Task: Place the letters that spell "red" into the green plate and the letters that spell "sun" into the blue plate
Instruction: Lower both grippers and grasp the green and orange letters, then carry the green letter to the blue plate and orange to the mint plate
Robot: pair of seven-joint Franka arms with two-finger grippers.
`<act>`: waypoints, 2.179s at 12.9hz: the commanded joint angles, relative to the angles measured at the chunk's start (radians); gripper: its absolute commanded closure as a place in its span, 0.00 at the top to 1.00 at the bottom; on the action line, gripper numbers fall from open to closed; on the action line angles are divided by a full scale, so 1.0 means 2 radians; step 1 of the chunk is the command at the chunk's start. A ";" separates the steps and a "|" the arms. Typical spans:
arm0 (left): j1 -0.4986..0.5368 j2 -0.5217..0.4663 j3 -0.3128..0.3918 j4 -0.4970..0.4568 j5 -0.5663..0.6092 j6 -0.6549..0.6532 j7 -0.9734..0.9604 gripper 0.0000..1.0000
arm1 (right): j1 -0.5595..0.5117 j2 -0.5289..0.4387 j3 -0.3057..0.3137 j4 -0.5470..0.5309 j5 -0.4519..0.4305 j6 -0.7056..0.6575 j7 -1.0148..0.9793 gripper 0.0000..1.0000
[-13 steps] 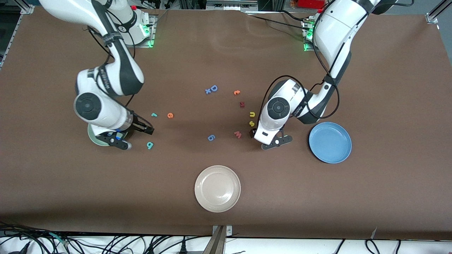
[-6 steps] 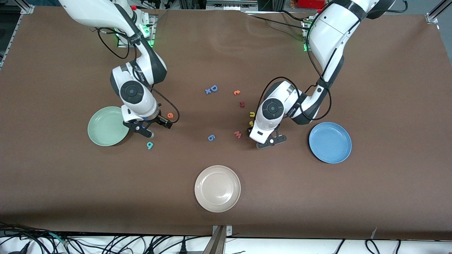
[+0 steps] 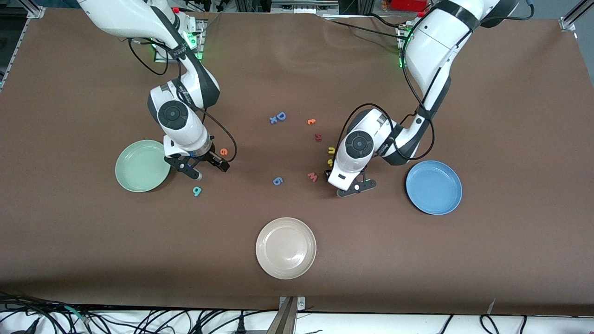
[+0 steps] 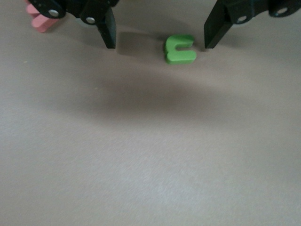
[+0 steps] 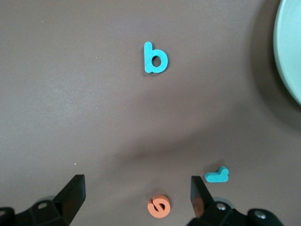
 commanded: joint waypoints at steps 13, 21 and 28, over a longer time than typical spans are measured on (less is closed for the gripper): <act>0.001 0.005 0.002 0.002 -0.004 -0.001 -0.002 0.17 | -0.009 0.020 0.026 -0.076 -0.011 0.103 0.052 0.94; 0.011 -0.040 0.002 0.008 -0.001 -0.089 -0.014 0.00 | -0.009 0.024 0.026 -0.077 -0.011 0.097 0.051 0.19; 0.124 -0.081 0.003 0.005 0.000 -0.174 0.234 0.00 | -0.065 -0.030 0.056 -0.064 -0.012 -0.004 0.007 0.08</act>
